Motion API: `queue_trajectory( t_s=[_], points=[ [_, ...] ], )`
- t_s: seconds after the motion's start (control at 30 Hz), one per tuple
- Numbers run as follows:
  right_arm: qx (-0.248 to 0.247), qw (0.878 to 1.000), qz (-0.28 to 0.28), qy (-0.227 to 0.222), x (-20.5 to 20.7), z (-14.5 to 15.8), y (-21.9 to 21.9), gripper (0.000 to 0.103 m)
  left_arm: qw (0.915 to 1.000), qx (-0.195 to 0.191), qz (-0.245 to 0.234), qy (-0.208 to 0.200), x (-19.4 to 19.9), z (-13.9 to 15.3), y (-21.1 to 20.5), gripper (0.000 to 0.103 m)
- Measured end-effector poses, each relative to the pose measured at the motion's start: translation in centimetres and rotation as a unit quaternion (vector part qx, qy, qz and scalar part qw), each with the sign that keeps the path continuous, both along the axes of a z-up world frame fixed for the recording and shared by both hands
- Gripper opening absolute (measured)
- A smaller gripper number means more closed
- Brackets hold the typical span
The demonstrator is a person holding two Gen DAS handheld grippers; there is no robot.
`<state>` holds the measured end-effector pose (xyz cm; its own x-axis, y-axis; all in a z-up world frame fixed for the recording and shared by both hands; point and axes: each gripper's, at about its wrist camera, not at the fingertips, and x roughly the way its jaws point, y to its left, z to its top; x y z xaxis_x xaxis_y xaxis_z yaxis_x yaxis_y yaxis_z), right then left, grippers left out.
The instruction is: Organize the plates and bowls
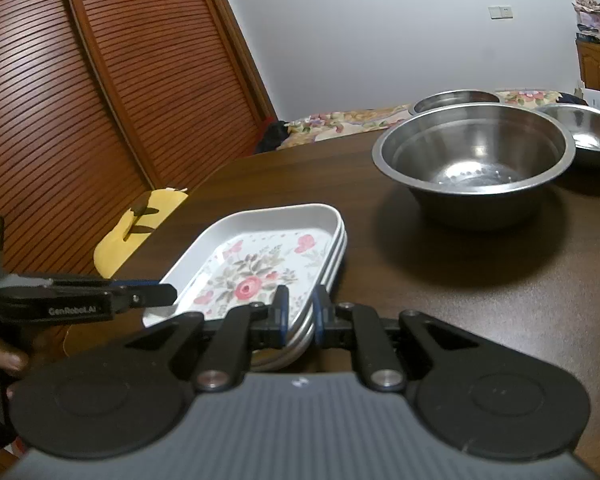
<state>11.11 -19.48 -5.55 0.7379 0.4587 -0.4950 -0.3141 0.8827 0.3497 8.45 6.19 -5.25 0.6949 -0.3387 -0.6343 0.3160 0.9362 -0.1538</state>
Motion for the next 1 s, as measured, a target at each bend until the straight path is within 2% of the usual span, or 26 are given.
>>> queue_trajectory(
  t_s=[0.17, 0.27, 0.47, 0.77, 1.0],
  points=[
    [-0.011, 1.000, -0.001, -0.014, -0.4, 0.2, 0.1, 0.014, 1.0000, -0.008, 0.004, 0.002, 0.0, -0.1, 0.3, 0.017],
    [-0.028, 0.999, -0.005, -0.028, -0.7, 0.4, 0.4, 0.015, 0.9999, -0.008, 0.006, 0.001, 0.0, -0.1, 0.4, 0.024],
    [-0.023, 0.999, -0.013, -0.037, -0.7, 0.9, -0.2, 0.015, 0.9998, -0.010, 0.014, -0.005, 0.1, 0.3, 0.6, 0.036],
    [-0.041, 0.997, -0.033, -0.062, -0.5, 2.1, -2.1, 0.015, 0.9993, -0.017, 0.017, -0.027, 0.9, 1.9, 0.0, 0.041],
    [-0.063, 0.993, -0.065, -0.079, 0.1, 2.7, -5.1, 0.016, 0.9989, -0.013, -0.008, -0.045, 2.3, 3.3, -2.6, 0.044]
  ],
)
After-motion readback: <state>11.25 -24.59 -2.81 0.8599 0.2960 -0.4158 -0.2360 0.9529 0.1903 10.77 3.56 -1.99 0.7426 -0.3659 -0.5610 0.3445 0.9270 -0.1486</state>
